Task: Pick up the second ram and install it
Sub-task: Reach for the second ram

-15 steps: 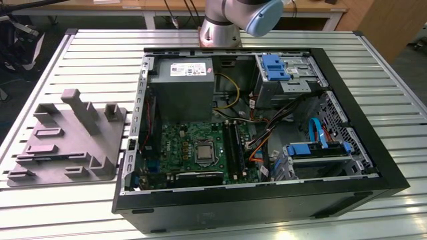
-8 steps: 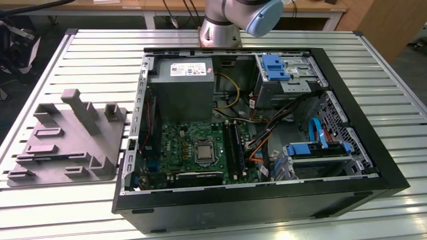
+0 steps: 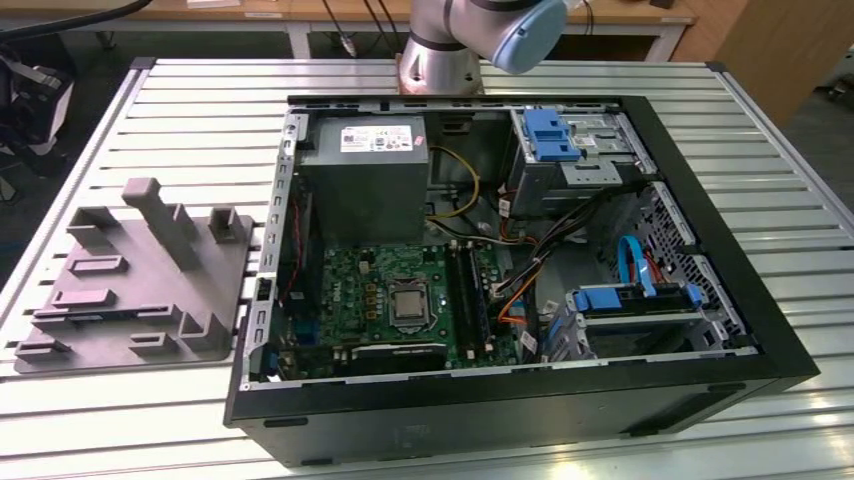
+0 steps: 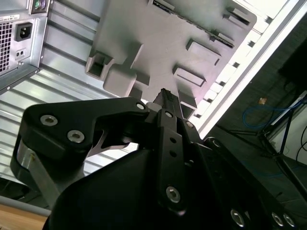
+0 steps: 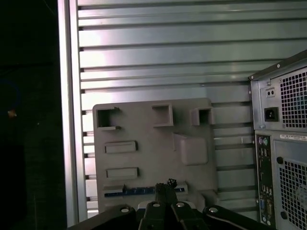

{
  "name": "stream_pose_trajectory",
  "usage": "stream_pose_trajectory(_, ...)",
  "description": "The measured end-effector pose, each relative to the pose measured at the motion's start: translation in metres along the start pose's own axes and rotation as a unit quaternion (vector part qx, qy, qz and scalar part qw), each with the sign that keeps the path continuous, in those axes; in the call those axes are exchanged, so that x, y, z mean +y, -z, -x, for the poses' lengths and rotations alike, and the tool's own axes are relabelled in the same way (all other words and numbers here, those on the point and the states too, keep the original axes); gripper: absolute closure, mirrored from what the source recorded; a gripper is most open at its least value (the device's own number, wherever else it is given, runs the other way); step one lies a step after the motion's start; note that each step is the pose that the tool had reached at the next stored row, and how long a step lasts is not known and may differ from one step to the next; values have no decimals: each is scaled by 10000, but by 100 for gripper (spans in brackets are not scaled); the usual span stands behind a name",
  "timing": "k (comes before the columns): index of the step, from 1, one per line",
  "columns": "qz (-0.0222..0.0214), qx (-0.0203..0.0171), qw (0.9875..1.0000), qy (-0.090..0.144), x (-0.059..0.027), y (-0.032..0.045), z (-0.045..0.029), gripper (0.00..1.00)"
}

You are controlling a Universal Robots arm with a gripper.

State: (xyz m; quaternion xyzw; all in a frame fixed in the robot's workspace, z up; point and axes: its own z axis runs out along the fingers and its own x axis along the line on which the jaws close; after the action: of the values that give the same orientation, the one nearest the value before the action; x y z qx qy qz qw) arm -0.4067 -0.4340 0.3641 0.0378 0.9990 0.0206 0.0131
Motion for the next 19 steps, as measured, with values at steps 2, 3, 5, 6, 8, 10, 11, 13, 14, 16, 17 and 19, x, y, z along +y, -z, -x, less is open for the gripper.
stream_pose_trajectory(2, -2, -1, 10000, 0, -21, -9, -6, 90)
stream_pose_trajectory(3, -3, -1, 10000, 0, -33, -13, -7, 90)
stream_pose_trajectory(5, -3, -1, 10000, 0, -58, -22, -11, 90)
stream_pose_trajectory(6, -3, -1, 10000, 0, -71, -27, -13, 90)
stream_pose_trajectory(8, -3, -1, 10000, 0, -100, -38, -18, 90)
stream_pose_trajectory(10, -4, -1, 10000, 0, -128, -48, -26, 90)
stream_pose_trajectory(11, -4, -1, 10000, 0, -142, -54, -31, 90)
stream_pose_trajectory(13, -4, 0, 10000, 0, -170, -64, -40, 90)
stream_pose_trajectory(14, -5, 0, 10000, 0, -183, -70, -44, 90)
stream_pose_trajectory(16, -4, -1, 10000, 0, -209, -84, -53, 90)
stream_pose_trajectory(17, -4, -1, 10000, 0, -222, -90, -56, 90)
stream_pose_trajectory(19, -6, -1, 10000, 0, -241, -104, -59, 90)
